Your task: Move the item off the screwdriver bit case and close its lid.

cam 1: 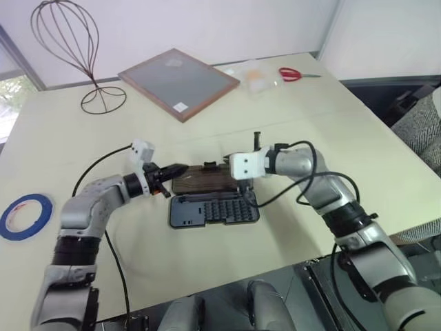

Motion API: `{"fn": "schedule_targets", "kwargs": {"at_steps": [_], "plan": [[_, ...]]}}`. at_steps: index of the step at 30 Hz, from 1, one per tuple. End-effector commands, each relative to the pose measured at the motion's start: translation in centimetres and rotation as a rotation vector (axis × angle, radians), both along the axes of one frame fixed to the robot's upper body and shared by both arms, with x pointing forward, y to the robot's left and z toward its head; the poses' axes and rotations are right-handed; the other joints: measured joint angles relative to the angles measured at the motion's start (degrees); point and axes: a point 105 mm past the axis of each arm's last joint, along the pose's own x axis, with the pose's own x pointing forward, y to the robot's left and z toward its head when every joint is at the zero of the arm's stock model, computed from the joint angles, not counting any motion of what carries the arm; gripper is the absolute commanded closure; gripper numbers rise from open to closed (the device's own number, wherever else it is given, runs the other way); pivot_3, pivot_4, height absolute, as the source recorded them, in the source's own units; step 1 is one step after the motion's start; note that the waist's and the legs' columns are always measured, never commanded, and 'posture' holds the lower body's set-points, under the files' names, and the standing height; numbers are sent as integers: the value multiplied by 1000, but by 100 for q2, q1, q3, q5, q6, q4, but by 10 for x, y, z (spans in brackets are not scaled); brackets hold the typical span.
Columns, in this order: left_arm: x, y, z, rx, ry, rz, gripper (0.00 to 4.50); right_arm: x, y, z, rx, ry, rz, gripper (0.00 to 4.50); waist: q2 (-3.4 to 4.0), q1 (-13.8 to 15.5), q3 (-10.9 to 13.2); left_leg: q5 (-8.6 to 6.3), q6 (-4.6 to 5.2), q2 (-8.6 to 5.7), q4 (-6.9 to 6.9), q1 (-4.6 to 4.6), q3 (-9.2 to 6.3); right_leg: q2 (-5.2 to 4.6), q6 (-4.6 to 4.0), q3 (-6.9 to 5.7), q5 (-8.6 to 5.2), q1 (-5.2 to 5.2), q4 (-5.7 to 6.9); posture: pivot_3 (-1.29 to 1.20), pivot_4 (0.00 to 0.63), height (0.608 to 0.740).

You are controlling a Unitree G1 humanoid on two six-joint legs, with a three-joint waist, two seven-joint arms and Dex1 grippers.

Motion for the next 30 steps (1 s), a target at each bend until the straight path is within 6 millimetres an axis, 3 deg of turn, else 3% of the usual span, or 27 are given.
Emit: {"fn": "schedule_targets", "kwargs": {"at_steps": [1, 6, 10, 13, 16, 30], "plan": [[-20, 0, -4, 47, 26, -100, 4500, 14, -7, 15, 66, 48, -55, 4399, 1, 12, 1, 0, 0, 0, -5, 2, -2, 0, 0, 1, 0, 0, 0, 0, 150, 740], [-41, 5, -17, 116, 83, -174, 4500, 26, -7, 7, 107, 169, -97, 4399, 2, 24, 2, 0, 0, 0, -4, -3, -7, 0, 0, -1, 0, -1, -2, 0, 150, 740], [-43, 4, -23, 136, 86, -175, 4500, 32, -6, 5, 105, 201, -105, 4399, 3, 30, 2, 0, 0, 0, -4, -3, -9, 0, 0, 0, 0, 0, -1, 0, 150, 740], [-43, 1, -28, 139, 87, -175, 4500, 36, -8, 4, 88, 200, -110, 3530, 3, 15, 2, 0, 0, -1, -5, -2, -7, 0, 0, 0, 0, -2, -2, 0, 150, 740], [-43, -1, -31, 139, 88, -172, 4500, 41, -8, 5, 79, 202, -114, 2047, 3, 10, 3, 0, 0, 0, -6, -2, -6, 0, 0, 0, 0, -3, -1, 0, 150, 740], [-46, -4, -42, 160, 89, -177, 4500, 42, 7, -5, 32, 408, -73, 2047, 4, 8, 2, 0, 0, 0, -6, 0, -7, 0, 0, 0, 0, -3, 0, 0, 150, 740]]}}
